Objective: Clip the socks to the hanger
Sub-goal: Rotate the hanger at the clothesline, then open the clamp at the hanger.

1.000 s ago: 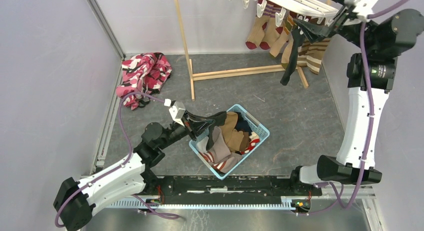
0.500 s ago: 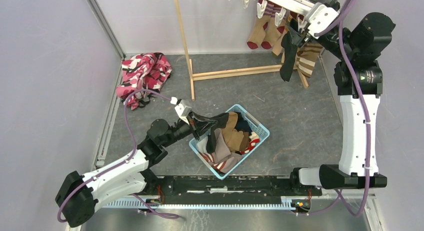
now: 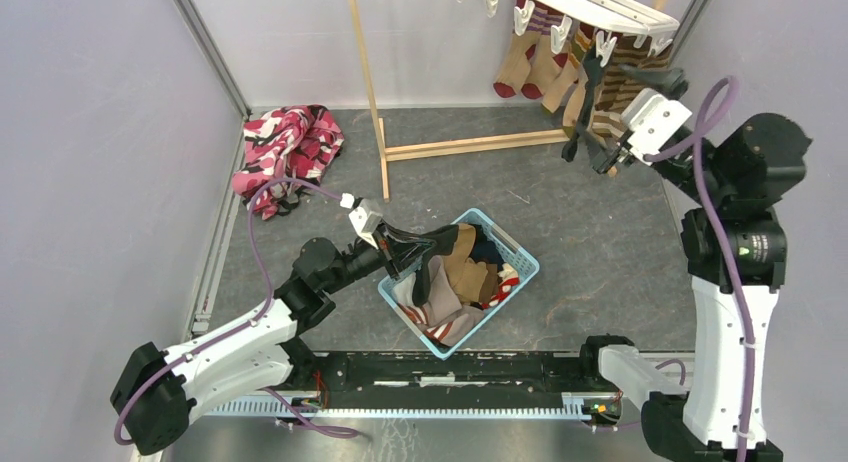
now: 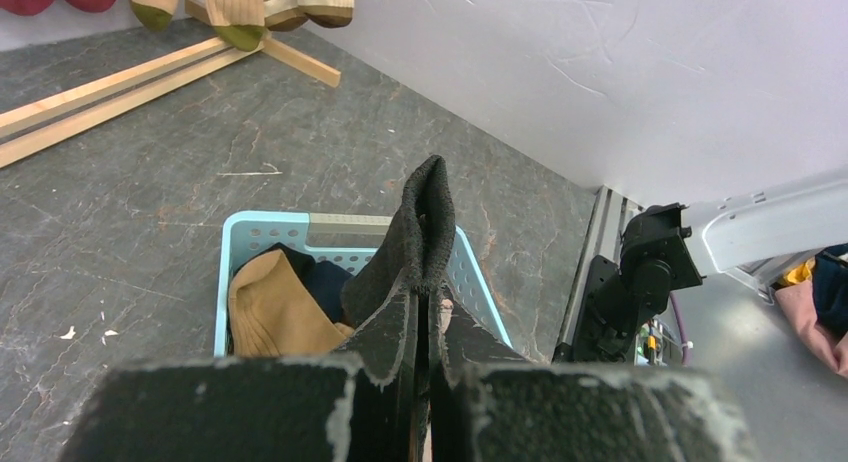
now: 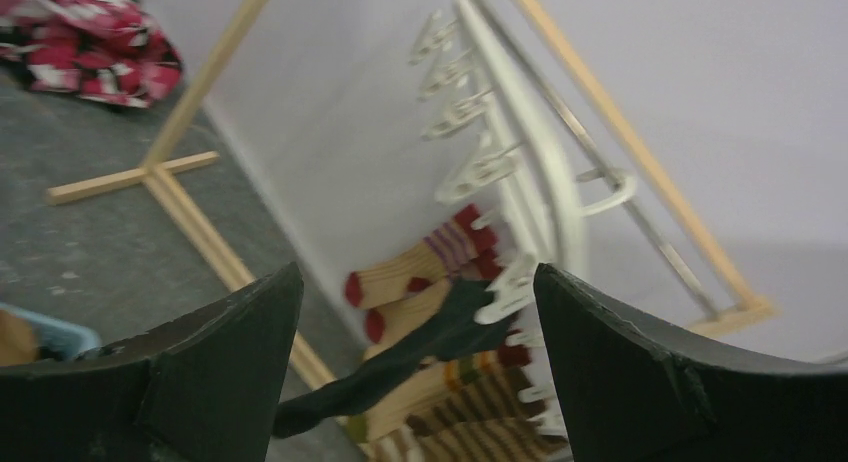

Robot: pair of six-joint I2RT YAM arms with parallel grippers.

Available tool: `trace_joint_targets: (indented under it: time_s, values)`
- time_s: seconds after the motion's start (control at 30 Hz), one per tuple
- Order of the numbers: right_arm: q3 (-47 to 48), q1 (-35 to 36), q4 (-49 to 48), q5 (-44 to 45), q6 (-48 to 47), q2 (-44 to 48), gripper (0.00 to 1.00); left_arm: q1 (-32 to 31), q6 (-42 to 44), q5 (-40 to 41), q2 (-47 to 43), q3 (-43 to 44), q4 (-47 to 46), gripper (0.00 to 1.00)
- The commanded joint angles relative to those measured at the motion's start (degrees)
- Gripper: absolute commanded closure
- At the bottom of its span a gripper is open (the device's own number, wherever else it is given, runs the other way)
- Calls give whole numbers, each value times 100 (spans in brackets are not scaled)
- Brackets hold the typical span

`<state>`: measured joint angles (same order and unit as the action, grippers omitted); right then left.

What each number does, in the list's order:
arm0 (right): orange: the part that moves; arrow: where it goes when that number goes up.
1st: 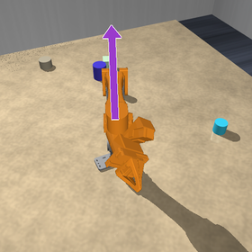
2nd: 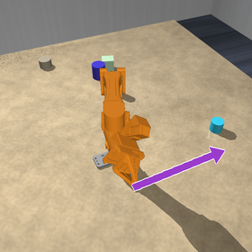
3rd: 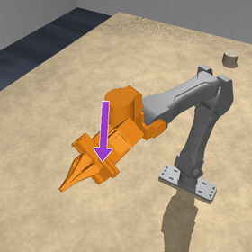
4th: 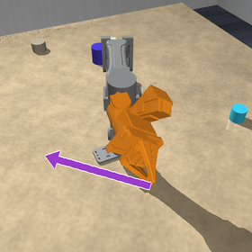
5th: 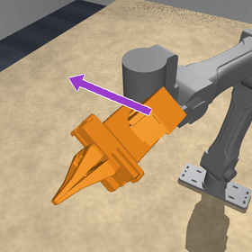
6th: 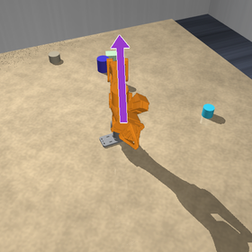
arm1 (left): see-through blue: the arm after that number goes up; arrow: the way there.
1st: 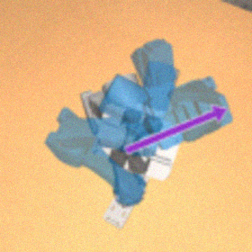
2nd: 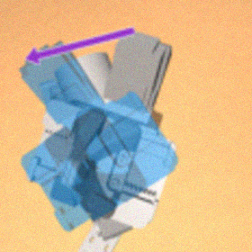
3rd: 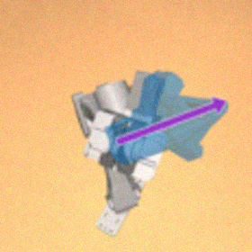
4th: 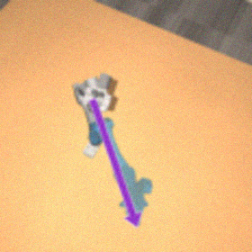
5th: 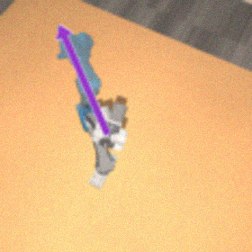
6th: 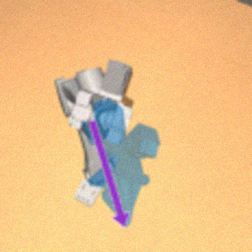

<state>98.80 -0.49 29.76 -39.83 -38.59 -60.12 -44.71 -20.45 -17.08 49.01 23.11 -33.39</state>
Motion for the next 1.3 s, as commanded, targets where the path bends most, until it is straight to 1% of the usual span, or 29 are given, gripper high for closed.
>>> trace_joint_targets:
  time_s: [0.0,0.07,0.1,0.13,0.2,0.27,0.4,0.57,0.77,1.03,1.13,1.27]
  values:
    - [-1250,15,-473,-603,1397,32,9,15,95,-136,-73,124,-377,95]
    - [-2133,16,-1613,-699,2427,205,10,19,84,-161,-51,123,-390,94]
    - [-2361,21,-2163,-690,2960,250,10,15,84,-170,-40,123,-398,95]
    - [-2462,19,-2487,-680,3455,184,10,15,85,-172,-38,117,-403,95]
    - [-2442,16,-2908,-493,4267,32,10,15,80,-154,-65,85,-432,95]
    - [-2379,14,-3384,-262,4871,-100,9,15,61,-143,-80,42,-492,95]
    - [-1961,22,-3746,163,5707,-415,9,19,32,-130,-69,9,-570,95]
    - [-1839,289,-4144,309,6264,-611,10,15,27,-154,-20,57,-574,94]
    - [-1772,484,-4175,802,6290,-722,11,15,40,-168,-29,99,-531,94]
    - [-1597,601,-4277,1404,6701,-1007,14,15,-11,-176,-62,132,-537,94]
    - [-1599,626,-4494,1406,6890,-1059,15,17,-33,-179,-66,132,-538,94]
    - [-1655,633,-4854,1447,7189,-1151,17,15,-70,-195,-62,149,-534,94]
